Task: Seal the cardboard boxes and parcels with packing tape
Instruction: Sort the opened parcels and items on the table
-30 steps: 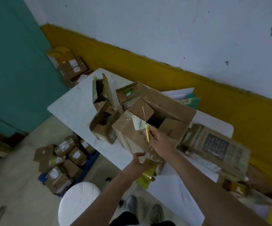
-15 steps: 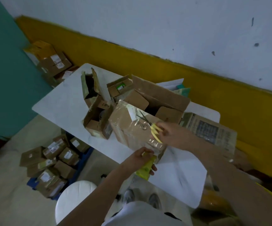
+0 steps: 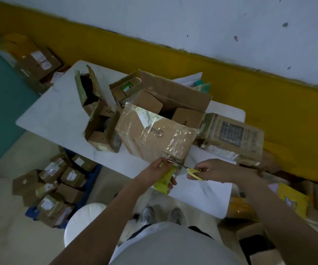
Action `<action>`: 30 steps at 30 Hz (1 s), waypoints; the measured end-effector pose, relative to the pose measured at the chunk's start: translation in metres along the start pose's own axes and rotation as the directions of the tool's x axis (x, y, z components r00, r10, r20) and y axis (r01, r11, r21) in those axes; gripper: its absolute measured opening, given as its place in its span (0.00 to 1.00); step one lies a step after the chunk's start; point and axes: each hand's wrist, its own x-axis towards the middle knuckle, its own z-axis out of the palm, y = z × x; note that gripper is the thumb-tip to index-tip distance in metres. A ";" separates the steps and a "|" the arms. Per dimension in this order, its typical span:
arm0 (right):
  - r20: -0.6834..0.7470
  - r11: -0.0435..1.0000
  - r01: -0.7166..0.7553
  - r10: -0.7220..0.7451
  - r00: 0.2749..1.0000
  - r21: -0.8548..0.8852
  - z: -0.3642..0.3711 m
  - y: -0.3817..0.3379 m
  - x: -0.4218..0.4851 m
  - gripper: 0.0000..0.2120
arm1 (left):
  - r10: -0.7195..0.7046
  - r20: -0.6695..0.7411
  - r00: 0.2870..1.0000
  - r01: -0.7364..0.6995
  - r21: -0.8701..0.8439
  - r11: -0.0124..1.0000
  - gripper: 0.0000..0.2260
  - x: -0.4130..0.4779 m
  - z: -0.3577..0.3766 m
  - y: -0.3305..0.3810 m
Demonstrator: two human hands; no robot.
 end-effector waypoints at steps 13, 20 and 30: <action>-0.138 0.976 0.184 -0.168 0.976 0.115 0.038 0.029 0.016 0.07 | -0.034 -0.069 0.997 0.039 0.076 0.996 0.05 -0.004 -0.022 -0.015; -0.239 0.990 -0.113 0.091 0.967 -0.083 0.073 0.114 0.014 0.10 | -0.119 -0.019 0.993 0.119 0.033 0.992 0.04 0.010 -0.014 -0.031; -0.361 0.890 -0.414 0.456 0.814 0.190 0.086 0.137 0.070 0.06 | -0.202 0.194 0.960 0.196 0.053 0.979 0.06 0.034 0.041 -0.038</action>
